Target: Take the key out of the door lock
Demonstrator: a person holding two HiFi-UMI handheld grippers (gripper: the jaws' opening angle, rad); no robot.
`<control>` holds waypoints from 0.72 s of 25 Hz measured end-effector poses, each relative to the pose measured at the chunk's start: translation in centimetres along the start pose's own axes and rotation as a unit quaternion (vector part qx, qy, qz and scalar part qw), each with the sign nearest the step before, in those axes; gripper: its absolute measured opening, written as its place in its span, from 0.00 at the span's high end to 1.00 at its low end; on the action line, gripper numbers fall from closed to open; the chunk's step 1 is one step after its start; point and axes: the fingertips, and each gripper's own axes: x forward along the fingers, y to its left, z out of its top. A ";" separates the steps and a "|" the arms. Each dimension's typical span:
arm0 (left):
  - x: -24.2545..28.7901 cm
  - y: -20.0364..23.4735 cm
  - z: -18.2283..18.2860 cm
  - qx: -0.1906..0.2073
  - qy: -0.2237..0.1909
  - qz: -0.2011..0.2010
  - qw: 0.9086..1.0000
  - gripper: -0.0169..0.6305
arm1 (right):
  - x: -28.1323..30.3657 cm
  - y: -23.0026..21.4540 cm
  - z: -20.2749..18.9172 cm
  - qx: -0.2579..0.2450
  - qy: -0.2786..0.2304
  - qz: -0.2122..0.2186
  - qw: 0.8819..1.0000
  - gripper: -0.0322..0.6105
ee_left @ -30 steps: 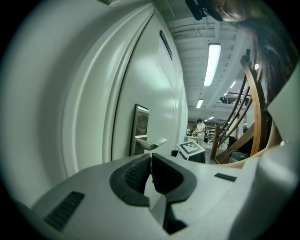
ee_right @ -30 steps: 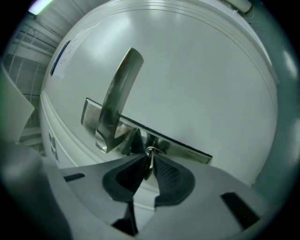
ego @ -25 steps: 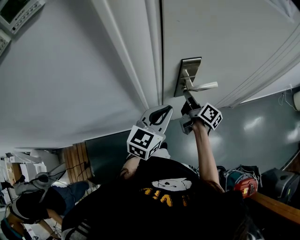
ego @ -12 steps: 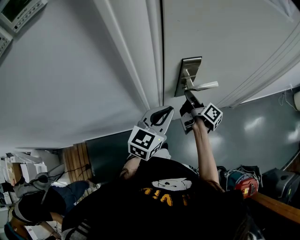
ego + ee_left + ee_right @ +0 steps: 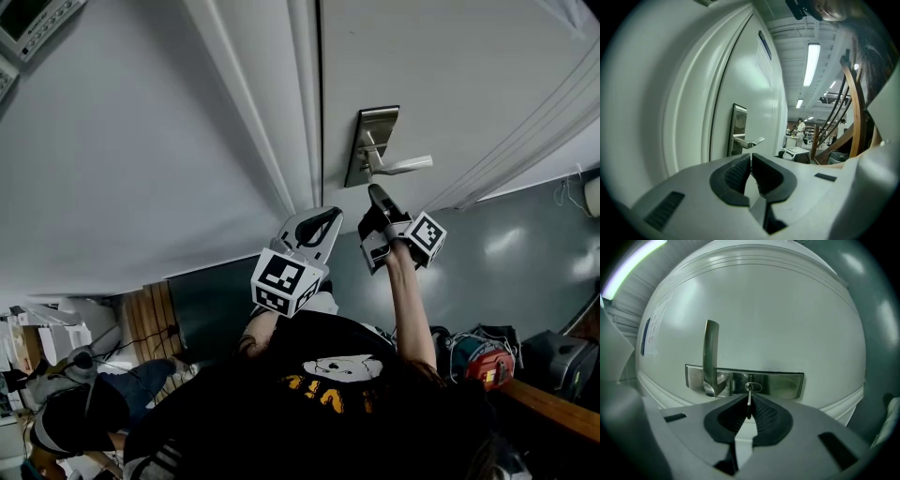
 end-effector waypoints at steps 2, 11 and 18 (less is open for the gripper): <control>0.3 -0.1 0.0 -0.001 0.000 -0.003 1.000 0.95 | -0.2 -0.2 0.0 -0.003 0.002 -0.004 1.000 0.92; 0.5 -0.2 -0.6 -0.002 0.007 -0.006 1.000 0.95 | -0.9 0.0 -0.9 -0.009 0.022 -0.003 1.000 0.92; -1.9 -3.0 -1.4 0.002 0.005 0.012 1.000 0.95 | -5.5 1.6 -2.7 -0.042 0.048 0.018 0.998 0.92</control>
